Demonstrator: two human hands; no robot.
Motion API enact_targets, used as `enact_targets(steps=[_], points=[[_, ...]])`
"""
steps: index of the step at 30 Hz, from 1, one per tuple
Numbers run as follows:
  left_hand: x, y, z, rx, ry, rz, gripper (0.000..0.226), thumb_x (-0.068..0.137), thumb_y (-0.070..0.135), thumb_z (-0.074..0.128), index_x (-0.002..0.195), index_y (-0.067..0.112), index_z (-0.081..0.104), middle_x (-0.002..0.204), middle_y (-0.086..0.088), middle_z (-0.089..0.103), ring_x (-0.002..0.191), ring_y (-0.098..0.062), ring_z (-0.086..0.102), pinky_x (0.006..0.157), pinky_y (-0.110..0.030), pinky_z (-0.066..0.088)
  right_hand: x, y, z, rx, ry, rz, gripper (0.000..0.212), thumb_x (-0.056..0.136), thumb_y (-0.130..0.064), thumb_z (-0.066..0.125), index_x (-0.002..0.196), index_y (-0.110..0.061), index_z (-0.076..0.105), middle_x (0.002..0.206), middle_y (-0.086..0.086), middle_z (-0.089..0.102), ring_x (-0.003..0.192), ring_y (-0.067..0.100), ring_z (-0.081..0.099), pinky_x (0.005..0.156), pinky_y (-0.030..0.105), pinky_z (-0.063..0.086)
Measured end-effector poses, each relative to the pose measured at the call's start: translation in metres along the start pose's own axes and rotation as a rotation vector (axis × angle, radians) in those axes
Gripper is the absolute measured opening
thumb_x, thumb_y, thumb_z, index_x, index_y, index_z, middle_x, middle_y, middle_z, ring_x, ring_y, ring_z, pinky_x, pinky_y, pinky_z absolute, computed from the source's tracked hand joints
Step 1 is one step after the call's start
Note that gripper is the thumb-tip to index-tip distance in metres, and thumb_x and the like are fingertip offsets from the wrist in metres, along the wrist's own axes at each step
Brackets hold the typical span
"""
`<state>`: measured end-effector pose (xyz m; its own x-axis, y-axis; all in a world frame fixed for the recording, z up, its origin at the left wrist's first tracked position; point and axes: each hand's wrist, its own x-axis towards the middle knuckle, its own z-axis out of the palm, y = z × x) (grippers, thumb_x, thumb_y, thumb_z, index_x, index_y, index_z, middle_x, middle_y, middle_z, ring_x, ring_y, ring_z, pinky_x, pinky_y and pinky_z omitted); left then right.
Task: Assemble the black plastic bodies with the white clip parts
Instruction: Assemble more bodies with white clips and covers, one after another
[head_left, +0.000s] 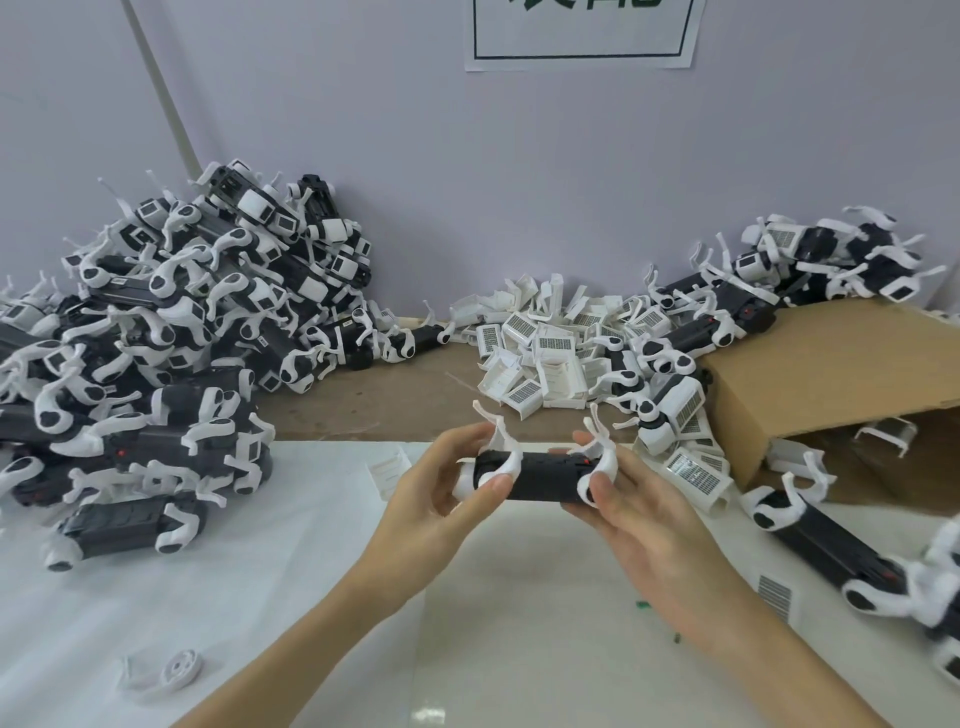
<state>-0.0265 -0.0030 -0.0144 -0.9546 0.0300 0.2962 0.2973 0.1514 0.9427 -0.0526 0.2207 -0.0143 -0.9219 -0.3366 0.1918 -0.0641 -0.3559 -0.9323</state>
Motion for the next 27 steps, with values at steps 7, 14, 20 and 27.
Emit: enact_targets(steps=[7,14,20,27], points=[[-0.005,-0.012,0.008,0.478,0.09,0.299,0.086,0.086,0.077,0.067,0.154,0.045,0.025,0.147,0.009,0.041,0.135,-0.012,0.048,0.107,-0.019,0.041,-0.002,-0.007,0.012,-0.008,0.329,0.113,0.047,0.084,-0.055,0.069,0.112,-0.018,0.075,0.104,0.023,0.077,0.087,0.042,0.077,0.069,0.033,0.063],[0.002,-0.01,0.002,0.511,-0.007,0.555,0.056,0.089,0.024,0.088,0.139,0.019,0.062,0.142,0.011,0.062,0.132,-0.014,0.06,0.107,-0.034,0.05,-0.005,-0.004,0.005,-0.204,0.281,0.352,0.07,0.081,-0.08,0.058,0.101,-0.016,0.075,0.079,0.026,0.074,0.06,0.037,0.073,0.044,0.027,0.049],[-0.001,-0.003,-0.002,0.257,0.265,0.229,0.041,0.075,0.044,0.084,0.11,0.028,0.069,0.098,0.012,0.074,0.09,-0.014,0.069,0.08,-0.031,0.057,-0.007,-0.001,0.001,-0.633,0.202,0.019,0.046,0.083,-0.083,0.056,0.109,-0.046,0.065,0.069,-0.004,0.066,0.062,0.011,0.063,0.061,0.03,0.048],[-0.001,0.005,0.0,0.202,0.234,0.098,0.041,0.072,0.055,0.081,0.093,0.023,0.069,0.08,0.008,0.068,0.078,-0.017,0.059,0.069,-0.04,0.054,-0.004,0.009,0.005,-0.455,-0.005,-0.022,0.047,0.092,-0.027,0.068,0.138,-0.022,0.06,0.127,-0.01,0.073,0.122,0.007,0.066,0.089,0.019,0.056]])
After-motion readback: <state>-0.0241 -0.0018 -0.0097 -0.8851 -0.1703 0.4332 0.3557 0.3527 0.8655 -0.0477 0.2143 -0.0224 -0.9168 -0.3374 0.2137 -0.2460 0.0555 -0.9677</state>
